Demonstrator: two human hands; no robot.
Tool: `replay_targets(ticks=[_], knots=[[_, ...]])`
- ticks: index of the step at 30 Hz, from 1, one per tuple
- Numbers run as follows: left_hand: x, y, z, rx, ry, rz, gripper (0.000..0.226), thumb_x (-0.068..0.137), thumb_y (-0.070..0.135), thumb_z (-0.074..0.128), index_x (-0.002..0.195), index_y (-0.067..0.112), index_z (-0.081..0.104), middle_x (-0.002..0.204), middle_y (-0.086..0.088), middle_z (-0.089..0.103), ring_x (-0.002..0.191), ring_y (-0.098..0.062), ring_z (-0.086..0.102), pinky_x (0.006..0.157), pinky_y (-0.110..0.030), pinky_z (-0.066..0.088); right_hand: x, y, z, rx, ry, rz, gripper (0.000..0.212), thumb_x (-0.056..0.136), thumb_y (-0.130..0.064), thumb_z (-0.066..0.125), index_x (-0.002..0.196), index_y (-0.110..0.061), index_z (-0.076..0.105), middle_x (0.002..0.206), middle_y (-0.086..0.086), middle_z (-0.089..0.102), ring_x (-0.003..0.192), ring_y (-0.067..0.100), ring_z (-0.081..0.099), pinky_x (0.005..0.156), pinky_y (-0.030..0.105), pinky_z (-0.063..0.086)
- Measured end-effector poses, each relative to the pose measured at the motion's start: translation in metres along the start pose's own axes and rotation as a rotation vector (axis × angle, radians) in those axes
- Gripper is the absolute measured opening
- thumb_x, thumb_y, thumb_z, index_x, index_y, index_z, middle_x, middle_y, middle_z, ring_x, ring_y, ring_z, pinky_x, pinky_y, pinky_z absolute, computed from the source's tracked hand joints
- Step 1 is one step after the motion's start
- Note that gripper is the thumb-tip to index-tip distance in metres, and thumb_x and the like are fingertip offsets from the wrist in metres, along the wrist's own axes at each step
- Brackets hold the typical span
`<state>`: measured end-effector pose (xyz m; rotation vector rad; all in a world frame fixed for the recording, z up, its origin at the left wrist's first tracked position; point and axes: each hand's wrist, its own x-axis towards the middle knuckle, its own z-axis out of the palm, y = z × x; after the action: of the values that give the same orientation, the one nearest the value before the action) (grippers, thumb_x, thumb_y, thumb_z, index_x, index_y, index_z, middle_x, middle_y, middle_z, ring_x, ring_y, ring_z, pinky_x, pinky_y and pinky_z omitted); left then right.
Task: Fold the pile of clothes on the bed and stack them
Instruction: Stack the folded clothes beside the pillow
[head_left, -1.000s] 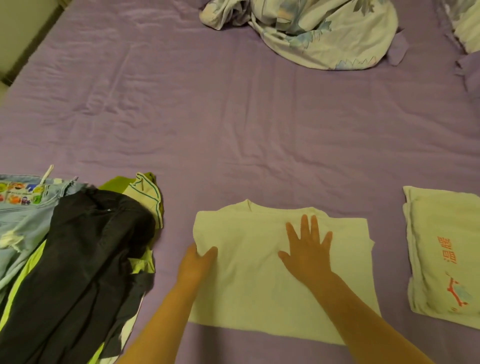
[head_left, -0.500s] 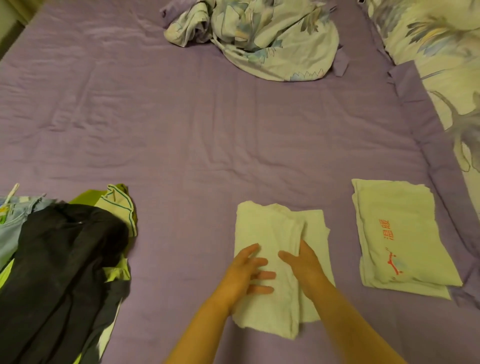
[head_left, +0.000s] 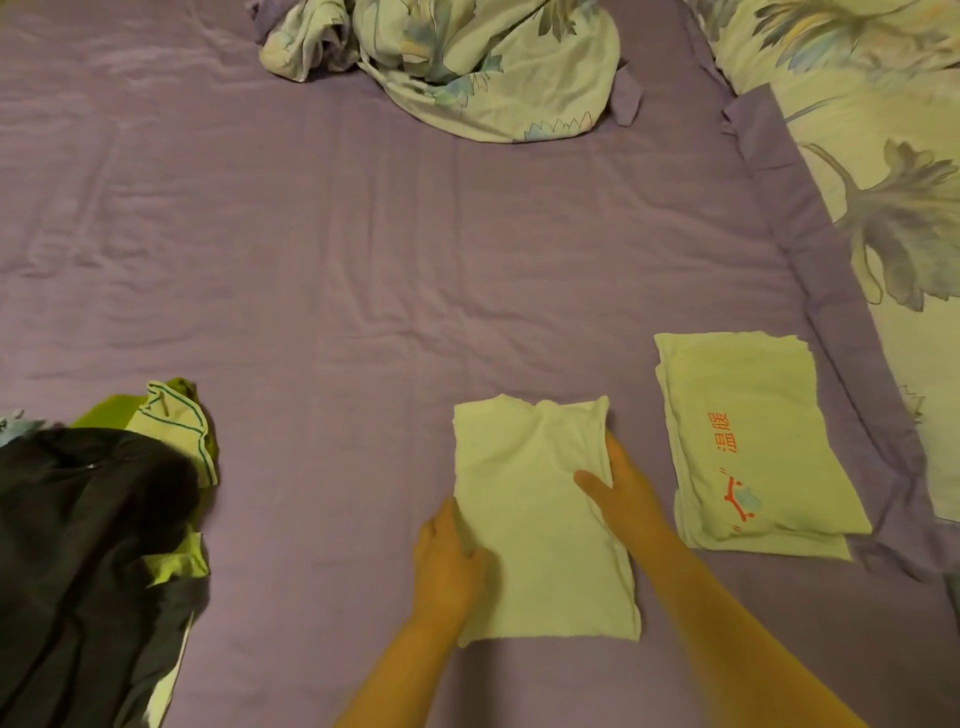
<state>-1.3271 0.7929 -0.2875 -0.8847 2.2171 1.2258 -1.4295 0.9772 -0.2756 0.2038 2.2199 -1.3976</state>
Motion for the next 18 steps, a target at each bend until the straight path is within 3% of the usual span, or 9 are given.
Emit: replay_targets(ticks=[4,6,8,10,13,15,18], knots=[[0.02,0.013,-0.002,-0.091,0.065,0.056,0.042,0.086,0.007,0.058,0.127,0.006,0.048,0.119,-0.012,0.057,0.11,-0.031,0.055,0.095,-0.049,0.046,0.003,0.002,0.0,0.006,-0.001,-0.034,0.067,0.093,-0.015,0.058,0.149,-0.021,0.023,0.143,-0.003,0.042,0.127,0.011,0.041,0.099,0.02,0.033],[0.028,0.02,-0.002,-0.174,0.077,0.039,0.033,0.088,0.01,0.06,0.119,0.009,0.051,0.115,-0.008,0.059,0.104,-0.026,0.058,0.091,-0.045,0.049,0.005,0.009,0.002,-0.093,0.096,-0.033,0.067,0.092,-0.014,0.059,0.149,-0.016,0.023,0.146,0.003,0.041,0.134,0.022,0.039,0.109,0.033,0.032],[0.035,0.025,-0.002,-0.258,0.074,-0.016,0.027,0.089,0.017,0.061,0.114,0.013,0.05,0.109,-0.002,0.061,0.095,-0.02,0.059,0.081,-0.037,0.05,0.001,0.02,0.007,-0.211,0.197,0.061,0.076,0.09,-0.027,0.063,0.15,-0.013,0.02,0.151,0.008,0.034,0.139,0.028,0.03,0.114,0.043,0.025],[0.042,0.029,-0.002,-0.327,0.046,-0.111,0.03,0.091,0.028,0.06,0.114,0.011,0.051,0.103,-0.002,0.061,0.091,-0.019,0.06,0.076,-0.035,0.05,-0.009,0.029,0.017,-0.165,0.235,0.211,0.087,0.085,-0.043,0.065,0.151,-0.013,0.017,0.155,0.008,0.025,0.142,0.027,0.023,0.115,0.042,0.022],[0.043,0.026,0.0,-0.245,-0.009,-0.23,0.038,0.093,0.048,0.051,0.108,0.013,0.048,0.101,-0.002,0.057,0.094,-0.024,0.056,0.085,-0.041,0.049,-0.022,0.042,0.027,-0.079,0.194,0.285,0.086,0.082,-0.046,0.068,0.149,-0.016,0.024,0.148,0.006,0.037,0.133,0.025,0.039,0.103,0.037,0.038],[0.037,0.021,0.002,-0.215,-0.044,-0.189,0.037,0.093,0.052,0.049,0.108,0.018,0.048,0.105,0.001,0.058,0.097,-0.021,0.057,0.089,-0.041,0.049,-0.025,0.046,0.024,-0.03,0.168,0.28,0.07,0.083,-0.043,0.068,0.14,-0.017,0.038,0.132,0.003,0.055,0.111,0.02,0.055,0.084,0.027,0.045],[0.022,0.024,0.004,-0.442,-0.091,-0.097,0.025,0.094,0.043,0.052,0.112,0.026,0.054,0.107,0.006,0.066,0.091,-0.011,0.066,0.072,-0.027,0.054,-0.022,0.045,0.011,0.089,0.118,0.282,0.049,0.081,-0.038,0.072,0.123,-0.019,0.055,0.111,-0.004,0.064,0.091,0.01,0.057,0.07,0.02,0.043]])
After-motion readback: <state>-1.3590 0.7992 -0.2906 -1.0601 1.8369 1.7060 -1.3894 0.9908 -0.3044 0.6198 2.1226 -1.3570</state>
